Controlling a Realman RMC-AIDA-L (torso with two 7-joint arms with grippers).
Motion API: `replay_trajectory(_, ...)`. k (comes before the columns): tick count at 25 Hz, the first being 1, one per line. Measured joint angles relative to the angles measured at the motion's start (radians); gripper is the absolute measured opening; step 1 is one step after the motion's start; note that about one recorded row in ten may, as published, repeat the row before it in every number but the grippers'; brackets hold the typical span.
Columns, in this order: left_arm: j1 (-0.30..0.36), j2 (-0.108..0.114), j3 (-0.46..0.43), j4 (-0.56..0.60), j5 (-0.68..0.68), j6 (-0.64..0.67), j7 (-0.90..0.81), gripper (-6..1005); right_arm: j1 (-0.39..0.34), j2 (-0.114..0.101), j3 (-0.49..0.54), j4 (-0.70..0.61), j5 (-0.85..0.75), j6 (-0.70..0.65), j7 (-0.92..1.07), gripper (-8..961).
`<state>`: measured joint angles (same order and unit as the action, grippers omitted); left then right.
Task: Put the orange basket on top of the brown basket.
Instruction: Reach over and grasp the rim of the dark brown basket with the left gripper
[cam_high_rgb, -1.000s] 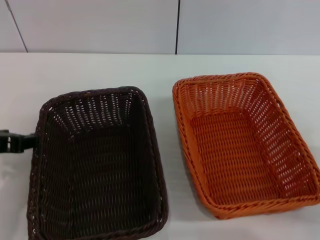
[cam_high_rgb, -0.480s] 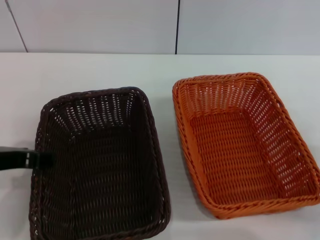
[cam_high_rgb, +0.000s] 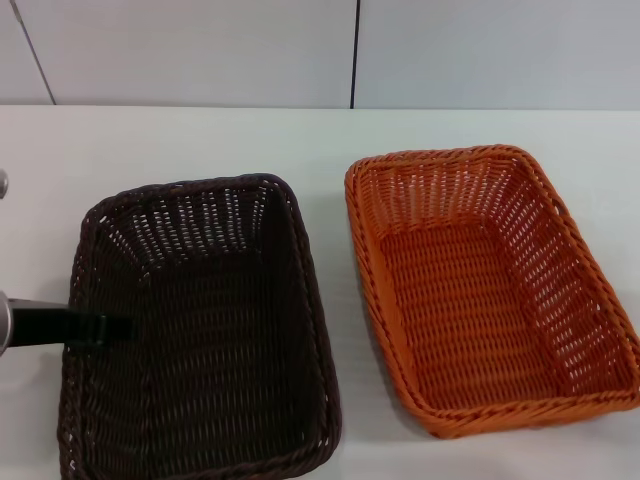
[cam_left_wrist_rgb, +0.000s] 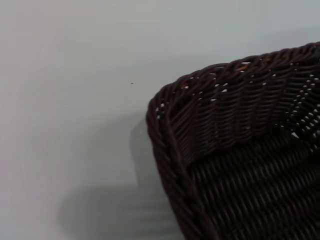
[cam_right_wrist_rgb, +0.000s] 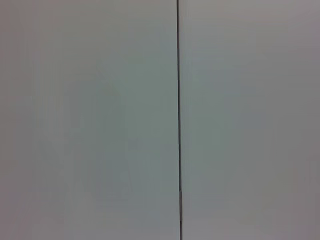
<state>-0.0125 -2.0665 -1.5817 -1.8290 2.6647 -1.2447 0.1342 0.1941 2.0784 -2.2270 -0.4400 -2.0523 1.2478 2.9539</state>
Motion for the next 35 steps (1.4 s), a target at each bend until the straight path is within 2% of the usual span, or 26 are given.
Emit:
replay_trajectory(9, -0.008, 0.005, 0.002, -0.006, -0.001, -0.014, 0.007, 639, -0.001, 0.0, -0.003, 0.0, 0.0, -0.001, -0.001, 770)
replay_trajectory(19, -0.02, 0.006, 0.002, 0.014, -0.002, -0.02, 0.083, 314, -0.005, 0.0, -0.006, 0.0, 0.0, 0.007, -0.001, 770)
replay_trajectory(26, -0.042, 0.006, -0.006, 0.021, -0.002, -0.04, 0.148, 282, -0.007, 0.0, -0.008, 0.0, -0.002, 0.008, -0.001, 771)
replay_trajectory(29, -0.075, 0.006, -0.039, 0.026, -0.004, -0.088, 0.238, 282, -0.007, 0.0, -0.008, 0.0, -0.002, 0.008, -0.001, 770)
replay_trajectory(35, -0.155, 0.006, -0.186, 0.028, -0.066, -0.189, 0.497, 283, -0.007, 0.0, -0.008, 0.0, -0.003, 0.009, -0.001, 771)
